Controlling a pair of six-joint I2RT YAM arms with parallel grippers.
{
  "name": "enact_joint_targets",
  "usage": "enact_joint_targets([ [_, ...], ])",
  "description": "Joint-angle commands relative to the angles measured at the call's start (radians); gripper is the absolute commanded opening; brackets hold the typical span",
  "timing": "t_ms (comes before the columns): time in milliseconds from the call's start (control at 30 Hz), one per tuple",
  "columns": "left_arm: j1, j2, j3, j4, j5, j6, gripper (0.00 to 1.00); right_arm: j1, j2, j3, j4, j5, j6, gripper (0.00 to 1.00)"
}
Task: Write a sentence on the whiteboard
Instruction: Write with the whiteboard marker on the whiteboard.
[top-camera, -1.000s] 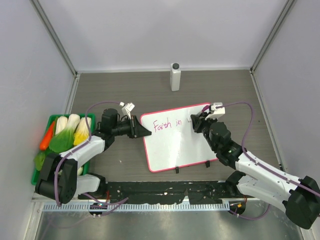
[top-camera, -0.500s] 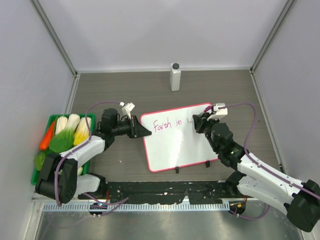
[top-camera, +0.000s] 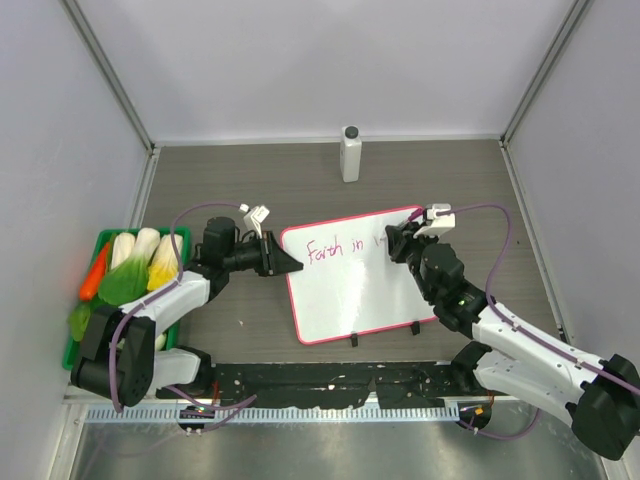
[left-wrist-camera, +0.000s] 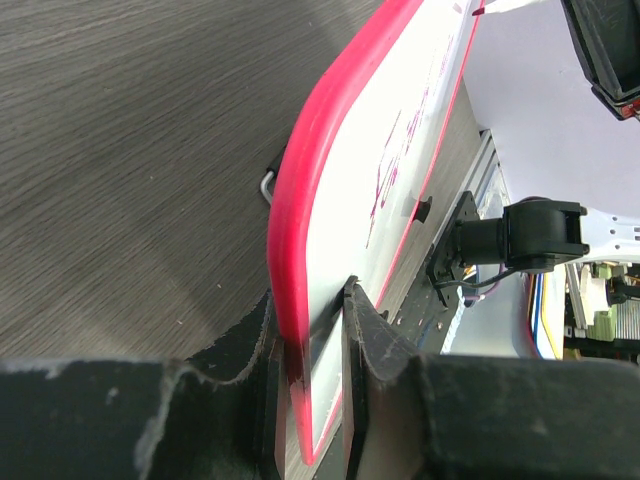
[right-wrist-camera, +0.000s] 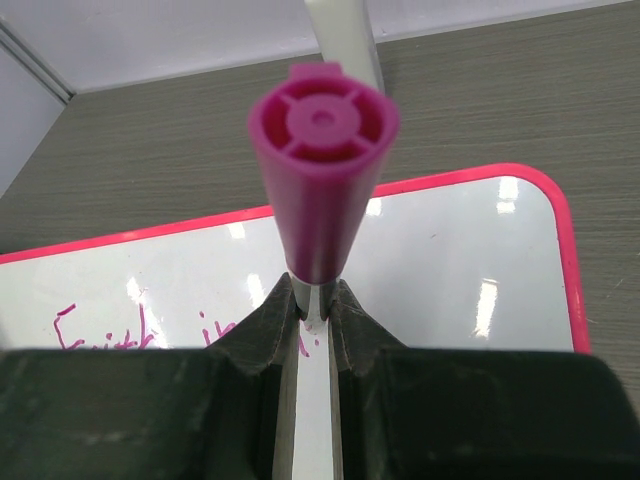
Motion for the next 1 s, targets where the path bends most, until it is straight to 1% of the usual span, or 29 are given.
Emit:
enact_joint_targets([
  [0, 0.038, 0.033, -0.024, -0.035, -0.304, 0.181, 0.00, 0.005, 0.002, 0.051, 0.070, 0.036, 0.001, 0.01],
  [300, 0.039, 0.035, -0.021, -0.035, -0.300, 0.181, 0.00, 0.004, 0.044, 0.038, 0.104, 0.066, 0.000, 0.01],
  [800, 0.039, 0.030, -0.023, -0.038, -0.304, 0.181, 0.00, 0.004, 0.042, 0.024, 0.004, 0.030, 0.010, 0.01],
  [967, 0.039, 0.027, -0.024, -0.038, -0.306, 0.181, 0.00, 0.004, 0.018, 0.002, -0.025, 0.010, 0.020, 0.01],
])
